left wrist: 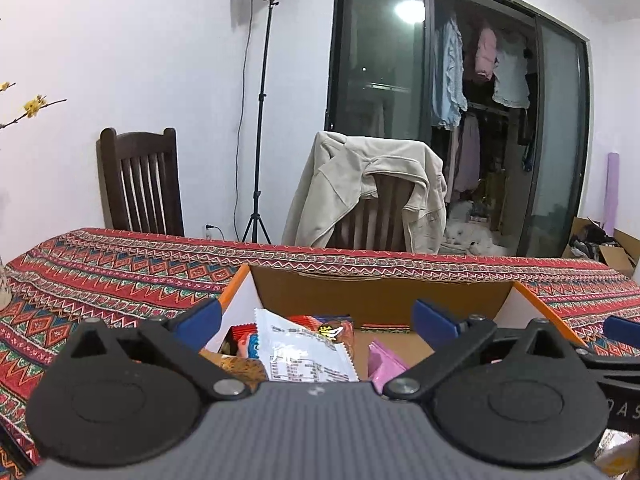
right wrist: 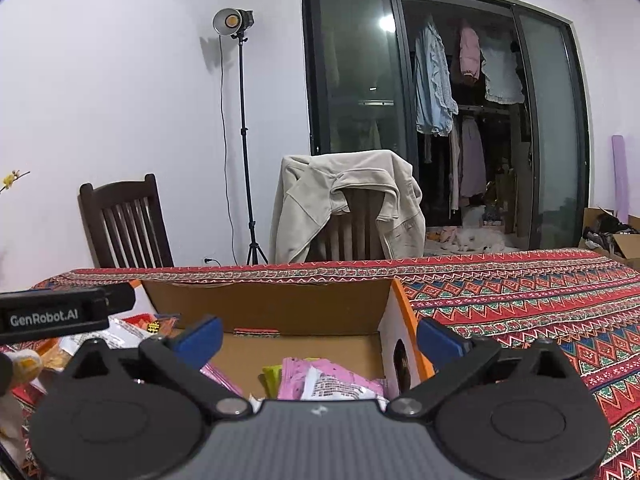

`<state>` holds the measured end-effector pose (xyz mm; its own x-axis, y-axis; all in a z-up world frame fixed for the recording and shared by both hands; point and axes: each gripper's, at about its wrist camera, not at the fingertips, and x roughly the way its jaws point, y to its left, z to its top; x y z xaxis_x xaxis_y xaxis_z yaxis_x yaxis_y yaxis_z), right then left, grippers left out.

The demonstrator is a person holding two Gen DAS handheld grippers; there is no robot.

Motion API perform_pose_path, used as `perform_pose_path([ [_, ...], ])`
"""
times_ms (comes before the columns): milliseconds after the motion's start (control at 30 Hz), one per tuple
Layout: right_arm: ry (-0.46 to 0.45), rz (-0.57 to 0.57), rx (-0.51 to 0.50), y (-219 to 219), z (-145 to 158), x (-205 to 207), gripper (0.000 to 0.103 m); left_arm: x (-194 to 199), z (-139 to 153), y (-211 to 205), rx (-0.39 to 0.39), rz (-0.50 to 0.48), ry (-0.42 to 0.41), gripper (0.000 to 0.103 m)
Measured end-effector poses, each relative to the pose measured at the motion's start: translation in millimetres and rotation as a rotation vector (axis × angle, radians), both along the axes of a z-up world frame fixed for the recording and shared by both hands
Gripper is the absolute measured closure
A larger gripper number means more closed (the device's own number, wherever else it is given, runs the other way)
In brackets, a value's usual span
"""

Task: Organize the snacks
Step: 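Withdraw both open tools from the box toward the loose packets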

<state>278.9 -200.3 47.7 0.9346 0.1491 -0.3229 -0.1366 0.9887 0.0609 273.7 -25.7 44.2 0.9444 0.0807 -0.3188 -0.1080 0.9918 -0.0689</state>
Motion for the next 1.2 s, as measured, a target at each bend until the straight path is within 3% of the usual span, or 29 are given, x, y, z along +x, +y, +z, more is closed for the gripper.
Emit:
perform_pose_path([
  [367,-0.023,0.008,0.001,0.2,14.3,-13.2,0.0,-13.0,20.5,6.6,-0.05,0.008,-0.003,0.0],
  [600,-0.024,0.024,-0.039,5.1,24.5,-42.3,0.0,-46.5,31.2,16.1,-0.045,0.014,0.002,0.0],
  [1200,0.061,0.032,-0.086,-8.3,6.3,-123.1,0.0,-135.1,4.0,72.8,-0.116,0.076,0.075,0.0],
])
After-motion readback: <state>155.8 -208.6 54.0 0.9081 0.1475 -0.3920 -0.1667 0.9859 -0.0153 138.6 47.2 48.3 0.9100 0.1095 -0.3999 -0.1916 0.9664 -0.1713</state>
